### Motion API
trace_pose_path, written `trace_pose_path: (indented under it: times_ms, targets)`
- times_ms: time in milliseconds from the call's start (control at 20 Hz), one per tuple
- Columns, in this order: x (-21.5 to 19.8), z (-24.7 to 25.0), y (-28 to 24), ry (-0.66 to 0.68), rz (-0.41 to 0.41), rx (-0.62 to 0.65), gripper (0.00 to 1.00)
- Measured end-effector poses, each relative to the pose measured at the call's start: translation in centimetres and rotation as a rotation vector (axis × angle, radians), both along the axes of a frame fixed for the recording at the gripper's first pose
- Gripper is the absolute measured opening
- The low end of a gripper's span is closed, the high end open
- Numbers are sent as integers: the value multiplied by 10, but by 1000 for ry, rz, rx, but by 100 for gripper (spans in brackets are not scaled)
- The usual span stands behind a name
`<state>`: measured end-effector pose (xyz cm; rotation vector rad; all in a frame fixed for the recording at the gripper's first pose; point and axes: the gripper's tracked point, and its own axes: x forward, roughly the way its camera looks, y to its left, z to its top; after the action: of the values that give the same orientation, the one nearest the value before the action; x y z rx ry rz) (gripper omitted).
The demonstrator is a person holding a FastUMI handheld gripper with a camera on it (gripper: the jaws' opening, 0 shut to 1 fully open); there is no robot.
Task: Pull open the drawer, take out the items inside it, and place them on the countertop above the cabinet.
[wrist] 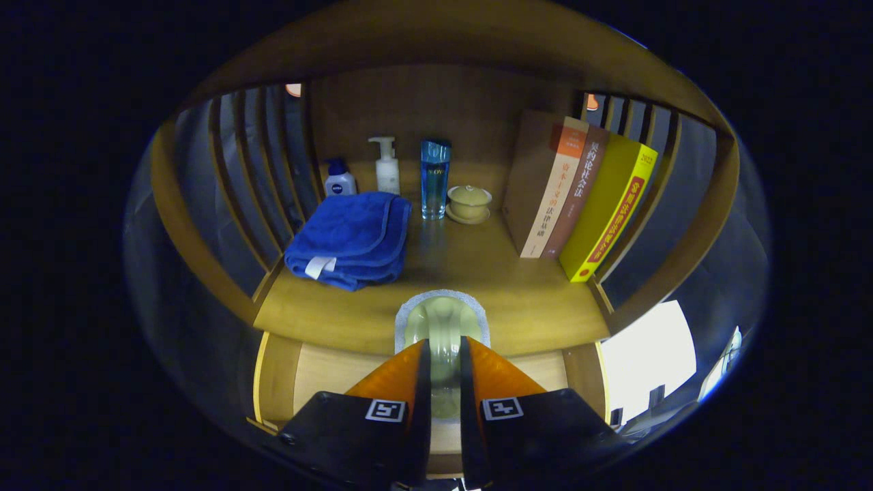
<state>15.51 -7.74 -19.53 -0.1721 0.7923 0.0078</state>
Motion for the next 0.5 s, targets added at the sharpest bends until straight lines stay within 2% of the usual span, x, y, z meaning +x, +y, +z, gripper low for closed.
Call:
trace_pose_path:
  times_ms: [300,500]
  targets:
    - [54,-27,-10,21,-3,-71,27]
    - [78,-56,-9,38,-14,-65,27]
